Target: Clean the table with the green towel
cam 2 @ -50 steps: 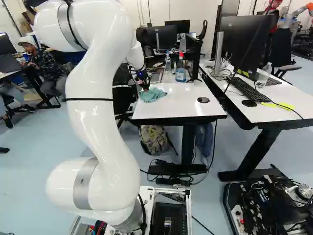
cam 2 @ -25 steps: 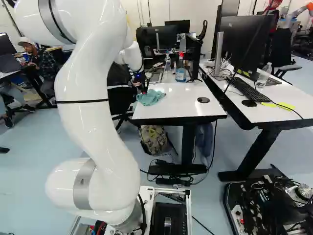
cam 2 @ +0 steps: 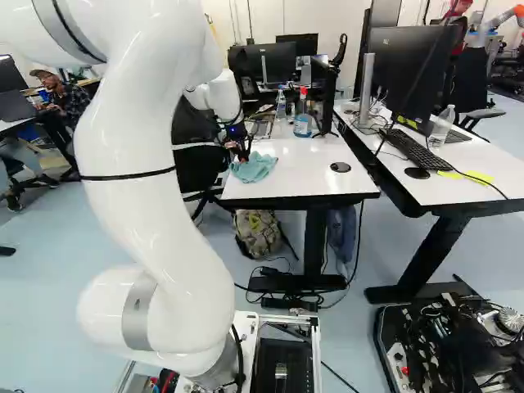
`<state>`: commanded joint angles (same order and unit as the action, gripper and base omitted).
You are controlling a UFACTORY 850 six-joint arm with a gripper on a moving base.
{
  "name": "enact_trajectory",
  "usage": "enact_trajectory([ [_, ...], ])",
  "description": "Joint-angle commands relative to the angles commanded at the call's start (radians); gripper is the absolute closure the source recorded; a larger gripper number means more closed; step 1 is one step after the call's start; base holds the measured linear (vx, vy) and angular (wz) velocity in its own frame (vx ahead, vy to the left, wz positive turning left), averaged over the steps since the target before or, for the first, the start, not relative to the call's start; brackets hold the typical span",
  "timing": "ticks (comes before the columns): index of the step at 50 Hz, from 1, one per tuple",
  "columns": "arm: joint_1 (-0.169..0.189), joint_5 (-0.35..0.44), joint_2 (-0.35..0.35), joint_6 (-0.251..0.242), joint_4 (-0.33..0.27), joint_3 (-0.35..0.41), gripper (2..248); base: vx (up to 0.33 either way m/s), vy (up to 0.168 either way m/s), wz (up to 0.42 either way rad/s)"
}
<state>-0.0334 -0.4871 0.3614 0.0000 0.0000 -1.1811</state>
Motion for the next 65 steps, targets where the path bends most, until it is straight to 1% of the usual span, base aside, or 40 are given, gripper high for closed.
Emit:
enact_trajectory([
  [34, 0.105, 0.000, -0.100, 0.000, 0.000, 0.124, 229, 0.000, 0.000, 0.000],
  [45, 0.141, 0.000, -0.160, 0.000, 0.000, 0.168, 229, 0.000, 0.000, 0.000],
  [59, 0.179, 0.000, -0.247, 0.000, 0.000, 0.226, 229, 0.000, 0.000, 0.000],
  [65, 0.183, 0.000, -0.253, 0.000, 0.000, 0.233, 229, 0.000, 0.000, 0.000],
])
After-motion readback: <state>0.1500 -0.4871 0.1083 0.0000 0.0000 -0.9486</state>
